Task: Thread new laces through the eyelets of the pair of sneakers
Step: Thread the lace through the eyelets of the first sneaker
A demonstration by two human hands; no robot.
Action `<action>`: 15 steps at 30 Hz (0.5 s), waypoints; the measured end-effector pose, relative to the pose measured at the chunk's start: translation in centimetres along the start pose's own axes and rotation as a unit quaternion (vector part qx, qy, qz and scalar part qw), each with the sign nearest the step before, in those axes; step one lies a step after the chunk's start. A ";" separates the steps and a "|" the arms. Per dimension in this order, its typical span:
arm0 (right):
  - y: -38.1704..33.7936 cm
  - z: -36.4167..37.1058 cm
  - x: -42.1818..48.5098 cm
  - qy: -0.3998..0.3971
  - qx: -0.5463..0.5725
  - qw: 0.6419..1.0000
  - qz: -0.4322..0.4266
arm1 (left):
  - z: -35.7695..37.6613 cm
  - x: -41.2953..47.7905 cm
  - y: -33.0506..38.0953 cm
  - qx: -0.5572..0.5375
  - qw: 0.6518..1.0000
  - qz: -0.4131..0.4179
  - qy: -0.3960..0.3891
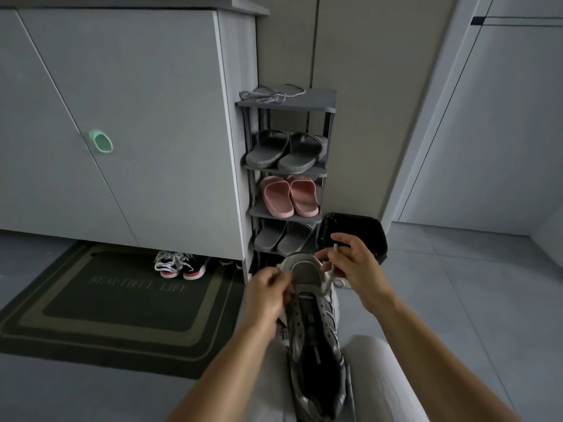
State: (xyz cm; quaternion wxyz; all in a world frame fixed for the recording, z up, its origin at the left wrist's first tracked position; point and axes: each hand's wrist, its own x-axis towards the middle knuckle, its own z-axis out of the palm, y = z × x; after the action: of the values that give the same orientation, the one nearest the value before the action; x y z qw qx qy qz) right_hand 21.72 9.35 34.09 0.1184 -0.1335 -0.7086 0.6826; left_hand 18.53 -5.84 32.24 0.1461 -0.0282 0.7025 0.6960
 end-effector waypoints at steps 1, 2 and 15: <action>-0.1 -0.2 0.1 0.003 0.004 1.000 0.006 | -0.6 0.1 0.5 -0.009 0.999 0.027 0.015; -0.2 -0.5 0.2 0.012 0.009 1.000 0.013 | -1.4 0.2 1.4 -0.025 0.998 0.053 0.034; -6.5 -0.2 4.9 0.029 -0.067 0.997 -0.032 | -3.0 7.1 10.7 0.023 0.984 0.170 0.050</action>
State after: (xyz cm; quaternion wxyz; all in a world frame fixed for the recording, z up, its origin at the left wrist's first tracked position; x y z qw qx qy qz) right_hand 16.98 11.07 40.54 0.1514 -0.1388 -0.7530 0.6251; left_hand 8.68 -7.27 40.82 -0.0091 0.0605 0.7195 0.6918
